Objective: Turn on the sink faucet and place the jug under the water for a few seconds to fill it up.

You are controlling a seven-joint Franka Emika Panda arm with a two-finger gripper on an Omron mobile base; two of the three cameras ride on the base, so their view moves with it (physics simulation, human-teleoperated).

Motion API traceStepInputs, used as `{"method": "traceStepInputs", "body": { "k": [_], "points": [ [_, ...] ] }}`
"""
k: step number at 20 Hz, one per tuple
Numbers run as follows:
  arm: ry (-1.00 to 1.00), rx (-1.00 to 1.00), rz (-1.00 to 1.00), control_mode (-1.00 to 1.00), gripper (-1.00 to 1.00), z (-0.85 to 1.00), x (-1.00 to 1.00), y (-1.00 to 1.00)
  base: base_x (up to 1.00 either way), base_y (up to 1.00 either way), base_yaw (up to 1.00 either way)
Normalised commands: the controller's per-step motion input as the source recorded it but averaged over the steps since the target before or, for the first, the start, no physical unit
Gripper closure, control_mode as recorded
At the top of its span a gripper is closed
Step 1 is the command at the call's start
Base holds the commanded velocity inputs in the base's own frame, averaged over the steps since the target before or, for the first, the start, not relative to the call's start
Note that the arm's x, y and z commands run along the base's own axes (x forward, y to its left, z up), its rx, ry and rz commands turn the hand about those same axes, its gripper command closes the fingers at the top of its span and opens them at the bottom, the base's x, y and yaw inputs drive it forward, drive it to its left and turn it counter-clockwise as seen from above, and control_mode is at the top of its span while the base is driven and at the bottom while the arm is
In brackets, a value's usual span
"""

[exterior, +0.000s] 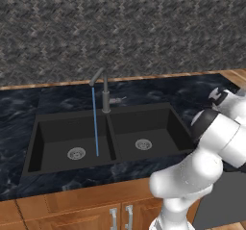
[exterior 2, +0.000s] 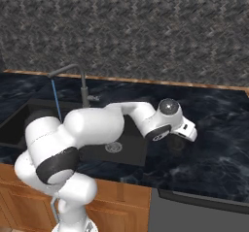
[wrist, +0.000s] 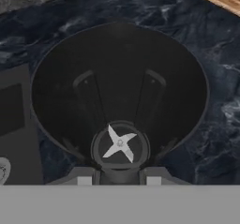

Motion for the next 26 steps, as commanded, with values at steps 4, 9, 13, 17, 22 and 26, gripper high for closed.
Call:
{"method": "traceStepInputs", "body": {
  "k": [4,9,13,17,22,26],
  "points": [
    [-0.15,-0.03,0.18,-1.0,1.0,0.71,-0.3,0.47,0.0,0.0,0.0],
    [-0.04,-0.01,0.25,-1.0,1.0,0.58,-0.18,0.6,0.0,0.0,0.0],
    [0.0,0.0,0.34,-1.0,1.0,0.43,-0.04,0.69,0.0,0.0,0.0],
    [0.0,0.0,0.44,-1.0,1.0,0.48,0.0,0.7,0.0,0.0,0.0],
    [0.03,0.0,0.51,-1.0,1.0,0.35,0.0,0.5,0.0,0.0,0.0],
    [0.04,0.0,0.51,-1.0,1.0,0.02,0.01,0.53,0.0,0.0,0.0]
  ]
}}
